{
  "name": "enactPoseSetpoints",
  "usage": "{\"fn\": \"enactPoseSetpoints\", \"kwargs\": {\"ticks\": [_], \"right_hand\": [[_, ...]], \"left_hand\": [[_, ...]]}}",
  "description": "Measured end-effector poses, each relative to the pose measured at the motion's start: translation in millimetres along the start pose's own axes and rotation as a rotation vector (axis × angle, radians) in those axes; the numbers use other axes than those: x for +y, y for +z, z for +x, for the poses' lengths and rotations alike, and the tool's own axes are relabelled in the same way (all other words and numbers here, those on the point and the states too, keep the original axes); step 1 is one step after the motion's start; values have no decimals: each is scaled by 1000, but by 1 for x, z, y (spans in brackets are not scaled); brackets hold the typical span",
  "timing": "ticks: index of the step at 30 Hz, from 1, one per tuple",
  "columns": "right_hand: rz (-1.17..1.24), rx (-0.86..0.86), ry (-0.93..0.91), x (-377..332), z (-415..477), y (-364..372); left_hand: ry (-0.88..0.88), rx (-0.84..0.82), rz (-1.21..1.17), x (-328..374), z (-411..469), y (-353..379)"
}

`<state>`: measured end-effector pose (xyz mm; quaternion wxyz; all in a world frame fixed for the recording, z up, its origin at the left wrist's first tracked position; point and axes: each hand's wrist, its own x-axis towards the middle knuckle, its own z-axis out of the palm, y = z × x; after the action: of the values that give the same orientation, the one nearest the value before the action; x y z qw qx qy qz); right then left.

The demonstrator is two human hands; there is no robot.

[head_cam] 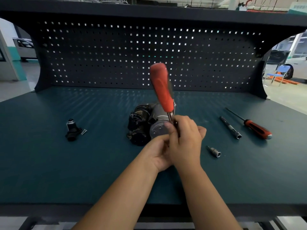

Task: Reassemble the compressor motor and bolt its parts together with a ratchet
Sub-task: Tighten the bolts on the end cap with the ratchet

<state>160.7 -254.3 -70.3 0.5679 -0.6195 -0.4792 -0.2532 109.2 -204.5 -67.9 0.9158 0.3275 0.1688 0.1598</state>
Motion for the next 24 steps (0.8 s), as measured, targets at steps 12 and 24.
{"fn": "enactPoseSetpoints", "kwargs": {"ticks": [12,24], "right_hand": [[198,207,369,11,3,-7],[246,344,534,19,7,-8]], "left_hand": [[-21,-3,20,-3,2,-2],[-63,-39,129,0,1,-1]]}}
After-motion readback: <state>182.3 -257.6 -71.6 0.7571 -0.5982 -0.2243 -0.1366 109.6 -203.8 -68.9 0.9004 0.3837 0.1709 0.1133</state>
